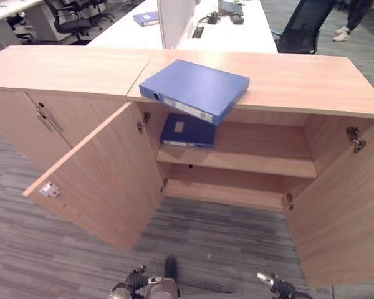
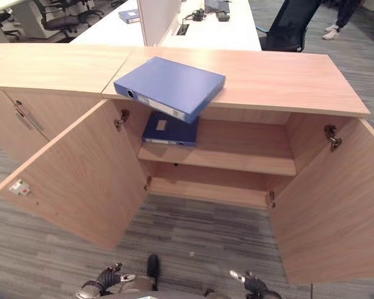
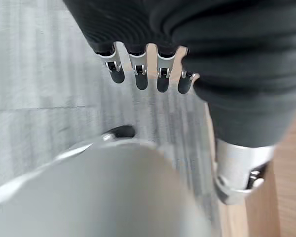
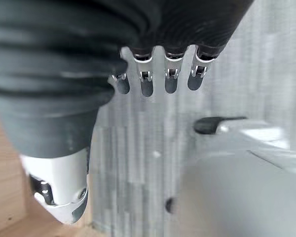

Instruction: Put the empty folder in the office cabinet

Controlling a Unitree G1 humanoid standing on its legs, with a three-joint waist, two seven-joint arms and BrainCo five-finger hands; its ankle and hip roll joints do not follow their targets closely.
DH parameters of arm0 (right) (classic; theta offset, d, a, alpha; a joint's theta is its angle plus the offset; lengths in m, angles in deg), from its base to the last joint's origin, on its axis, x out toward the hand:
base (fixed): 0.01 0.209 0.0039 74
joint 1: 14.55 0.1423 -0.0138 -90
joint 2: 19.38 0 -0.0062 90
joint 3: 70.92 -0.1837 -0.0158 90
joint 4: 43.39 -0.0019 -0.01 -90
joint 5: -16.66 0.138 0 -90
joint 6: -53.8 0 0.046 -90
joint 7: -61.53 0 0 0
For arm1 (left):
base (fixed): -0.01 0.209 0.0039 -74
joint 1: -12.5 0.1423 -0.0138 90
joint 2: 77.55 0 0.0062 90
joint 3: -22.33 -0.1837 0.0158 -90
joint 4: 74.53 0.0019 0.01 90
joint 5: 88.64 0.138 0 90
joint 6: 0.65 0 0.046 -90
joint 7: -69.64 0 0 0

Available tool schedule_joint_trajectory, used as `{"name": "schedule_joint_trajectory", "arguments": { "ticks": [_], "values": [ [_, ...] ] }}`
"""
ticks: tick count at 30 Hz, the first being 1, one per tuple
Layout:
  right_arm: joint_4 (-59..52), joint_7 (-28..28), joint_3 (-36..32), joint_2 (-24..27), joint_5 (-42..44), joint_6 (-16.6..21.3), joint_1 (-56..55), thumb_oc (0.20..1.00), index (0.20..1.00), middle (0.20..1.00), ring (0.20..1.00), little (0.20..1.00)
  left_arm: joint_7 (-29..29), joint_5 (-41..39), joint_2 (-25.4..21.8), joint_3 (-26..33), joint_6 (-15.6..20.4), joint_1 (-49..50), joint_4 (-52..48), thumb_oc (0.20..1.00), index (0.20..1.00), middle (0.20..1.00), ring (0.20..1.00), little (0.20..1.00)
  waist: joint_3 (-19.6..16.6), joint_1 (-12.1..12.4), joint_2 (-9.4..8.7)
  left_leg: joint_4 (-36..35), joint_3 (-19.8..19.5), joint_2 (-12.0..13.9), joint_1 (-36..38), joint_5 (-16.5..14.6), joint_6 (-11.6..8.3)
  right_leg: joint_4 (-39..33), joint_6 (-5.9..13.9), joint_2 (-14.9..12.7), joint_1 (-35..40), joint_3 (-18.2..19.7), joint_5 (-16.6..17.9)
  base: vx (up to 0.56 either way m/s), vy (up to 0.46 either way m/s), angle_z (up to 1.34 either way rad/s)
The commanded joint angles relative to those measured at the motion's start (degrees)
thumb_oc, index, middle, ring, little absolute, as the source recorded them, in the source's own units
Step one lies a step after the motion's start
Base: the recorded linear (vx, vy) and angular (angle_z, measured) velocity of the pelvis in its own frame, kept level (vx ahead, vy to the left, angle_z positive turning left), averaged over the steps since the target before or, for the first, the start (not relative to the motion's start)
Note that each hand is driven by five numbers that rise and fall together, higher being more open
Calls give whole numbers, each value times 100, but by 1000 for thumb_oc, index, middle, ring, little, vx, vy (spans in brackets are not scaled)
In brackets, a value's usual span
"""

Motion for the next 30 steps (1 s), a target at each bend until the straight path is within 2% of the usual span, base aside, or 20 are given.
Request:
{"name": "schedule_joint_trajectory", "arguments": {
  "ticks": [1,2,3,4,7,9,12,13,14,17,19,24,30],
  "values": [
    [-201,14,1,52,-102,96,418,1000,1000,1000,1000,1000,68,-36,-117,130,151,-174,-265,1000,1000,1000,1000,1000,9,70,51,-163,-237,161,-416,364,-214,311,633,-18,436,230,201,154,190,-23],
    [-209,8,20,41,-89,102,480,1000,1000,1000,1000,1000,74,-35,-150,125,145,-199,-292,1000,1000,1000,1000,1000,38,63,62,-180,-181,130,-318,296,-168,596,695,-2,264,197,369,118,180,-16],
    [-273,3,48,13,-76,102,578,1000,1000,1000,1000,1000,89,-110,-216,150,131,-207,-356,1000,1000,1000,1000,1000,110,146,133,-198,-54,147,-176,196,-74,1328,786,-126,-82,-334,819,116,178,-12],
    [-273,3,48,15,-76,102,578,1000,1000,1000,1000,1000,89,-110,-214,150,130,-207,-357,1000,1000,1000,1000,1000,104,143,134,-194,-57,147,-187,196,-73,1348,786,-127,-99,-335,810,125,189,-24],
    [-450,-11,54,-65,-53,135,632,1000,1000,1000,1000,1000,82,-69,-247,115,122,-204,-424,1000,1000,1000,1000,1000,212,88,265,-201,85,50,219,-75,82,2119,869,-337,-423,-1009,1260,140,212,-25],
    [-500,-20,79,-82,-62,148,626,1000,1000,1000,1000,1000,76,-49,-270,110,118,-193,-427,1000,1000,1000,1000,1000,218,67,282,-201,154,-2,356,-175,108,2110,856,-449,-555,-1278,1330,169,123,-4],
    [-566,-49,99,-56,-76,158,590,1000,1000,1000,1000,1000,75,-53,-282,141,132,-153,-414,1000,1000,1000,1000,1000,219,-3,336,-201,141,-10,566,-364,48,1507,693,-507,-779,-1551,1016,202,3,-15],
    [-571,-56,92,-50,-67,159,581,1000,1000,1000,1000,1000,75,-66,-278,130,138,-150,-412,1000,1000,1000,1000,1000,233,-42,348,-201,123,-5,623,-411,20,1237,665,-505,-843,-1569,974,254,-73,-14],
    [-551,-66,58,-29,-52,152,562,1000,1000,1000,1000,1000,77,-67,-249,105,149,-148,-419,1000,1000,1000,1000,1000,284,-167,357,-201,47,-28,787,-525,-30,616,674,-506,-977,-1434,1046,252,-83,2],
    [-485,-43,-15,-8,-6,134,500,1000,1000,1000,1000,1000,97,-13,-209,65,189,-142,-437,1000,1000,1000,1000,1000,343,-368,348,-201,-78,-70,1023,-661,-60,238,791,-485,-1137,-859,1301,199,-60,11],
    [-455,-50,-77,13,16,139,431,1000,1000,1000,1000,1000,81,40,-180,35,223,-136,-453,1000,1000,1000,1000,1000,316,-406,316,-201,-73,-118,1128,-736,-74,4,809,-523,-983,-638,1335,107,-49,42],
    [-405,-46,-156,56,-38,139,356,1000,1000,1000,1000,1000,62,91,-109,3,237,-64,-440,1000,1000,1000,1000,1000,107,-411,360,-201,-108,-124,1195,-774,-133,-396,823,-570,-668,-746,1430,122,-83,12],
    [-538,-6,-15,121,-151,165,391,1000,1000,1000,1000,1000,82,58,-2,-2,211,1,-395,1000,1000,1000,1000,1000,-16,-380,508,-201,-132,164,1210,-666,-329,-711,704,-345,-297,-917,1253,56,-170,0]
  ]
}}
